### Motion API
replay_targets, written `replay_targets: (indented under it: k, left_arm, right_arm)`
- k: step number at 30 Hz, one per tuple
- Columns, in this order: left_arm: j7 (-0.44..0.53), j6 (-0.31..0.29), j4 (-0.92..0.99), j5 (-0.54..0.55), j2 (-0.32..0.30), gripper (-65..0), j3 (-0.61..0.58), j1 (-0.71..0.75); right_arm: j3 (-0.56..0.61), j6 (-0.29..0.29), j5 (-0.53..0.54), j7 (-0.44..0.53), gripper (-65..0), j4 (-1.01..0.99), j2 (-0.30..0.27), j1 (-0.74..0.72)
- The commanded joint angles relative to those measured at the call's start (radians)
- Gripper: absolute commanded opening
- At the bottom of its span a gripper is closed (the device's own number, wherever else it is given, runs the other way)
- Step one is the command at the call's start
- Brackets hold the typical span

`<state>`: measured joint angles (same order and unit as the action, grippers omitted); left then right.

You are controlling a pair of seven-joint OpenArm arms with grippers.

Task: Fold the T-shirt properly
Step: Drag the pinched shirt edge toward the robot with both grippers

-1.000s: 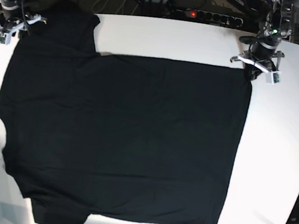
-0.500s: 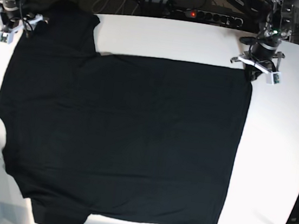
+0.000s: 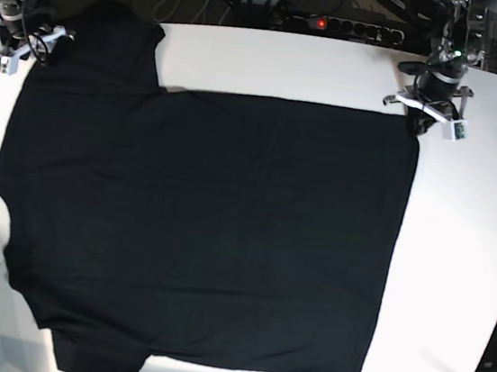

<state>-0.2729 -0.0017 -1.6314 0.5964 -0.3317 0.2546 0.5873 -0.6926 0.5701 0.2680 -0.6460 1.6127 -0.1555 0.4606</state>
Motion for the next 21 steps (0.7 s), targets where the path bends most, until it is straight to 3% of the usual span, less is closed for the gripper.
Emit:
replay_targets:
  k: [1,8,12,15,21]
  left_arm:
    - [0.021,0.006,-0.014,0.0,-0.008,-65.0,0.007,0.003]
    - [0.021,0.006,-0.014,0.0,-0.008,-65.0,0.007,0.007]
    - [0.021,0.006,-0.014,0.0,-0.005,-65.0,0.007,0.009]
    - [0.021,0.006,-0.016,0.001,-0.005,-65.0,0.007,0.012]
    - [0.021,0.006,-0.016,0.003,-0.005,-65.0,0.009,0.024]
  right_arm:
    - [0.007,0.049,-0.028,-0.057,-36.0,-0.01,0.0,0.01]
    - [0.007,0.066,-0.029,-0.057,-65.0,-0.005,0.0,0.017]
    - [0.006,0.072,-0.026,-0.053,-65.0,-0.001,-0.005,0.017]
    - [-0.003,0.128,-0.026,-0.056,-65.0,0.034,-0.016,0.022]
    - [-0.089,0.128,-0.031,-0.057,-65.0,0.142,0.012,0.027]
